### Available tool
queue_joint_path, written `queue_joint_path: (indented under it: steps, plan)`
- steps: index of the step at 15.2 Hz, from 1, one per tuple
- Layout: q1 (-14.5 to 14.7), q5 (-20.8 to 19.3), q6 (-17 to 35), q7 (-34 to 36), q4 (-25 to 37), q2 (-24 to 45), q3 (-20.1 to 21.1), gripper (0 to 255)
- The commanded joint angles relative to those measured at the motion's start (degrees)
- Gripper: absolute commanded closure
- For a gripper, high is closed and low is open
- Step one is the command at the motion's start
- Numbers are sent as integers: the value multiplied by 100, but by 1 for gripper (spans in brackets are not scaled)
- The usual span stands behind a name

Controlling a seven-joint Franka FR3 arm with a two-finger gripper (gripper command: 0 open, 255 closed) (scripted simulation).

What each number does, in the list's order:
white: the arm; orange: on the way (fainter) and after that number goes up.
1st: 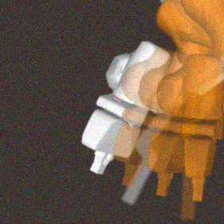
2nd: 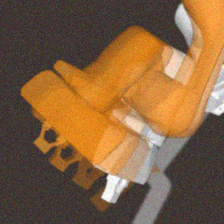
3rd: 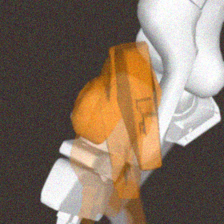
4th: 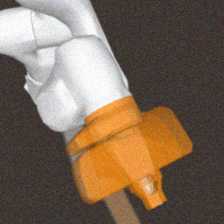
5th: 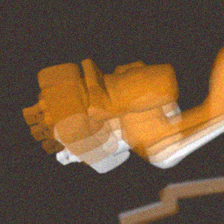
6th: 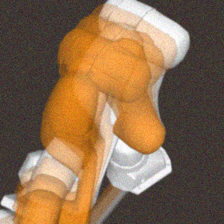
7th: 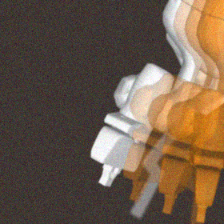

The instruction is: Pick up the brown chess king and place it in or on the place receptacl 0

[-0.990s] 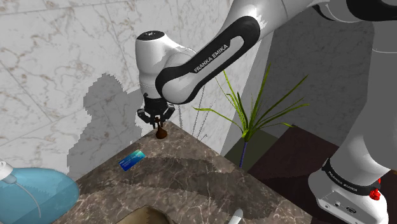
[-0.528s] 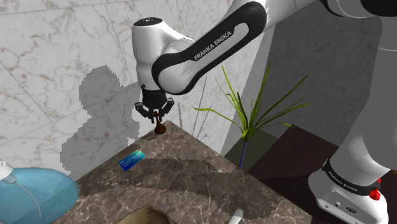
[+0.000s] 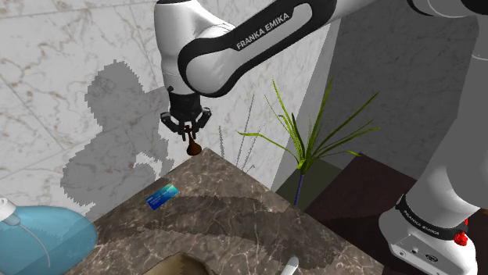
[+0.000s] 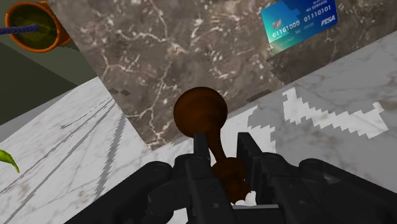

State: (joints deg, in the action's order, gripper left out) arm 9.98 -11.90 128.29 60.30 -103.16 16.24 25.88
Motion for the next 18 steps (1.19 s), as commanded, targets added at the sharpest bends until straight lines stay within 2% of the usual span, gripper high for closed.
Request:
queue_joint_path:
  steps: [1,18]
  plan:
    - [-11,45,-131,-34,76,-59,16,255]
    - [-20,270,-1338,-226,1053,-326,94,255]
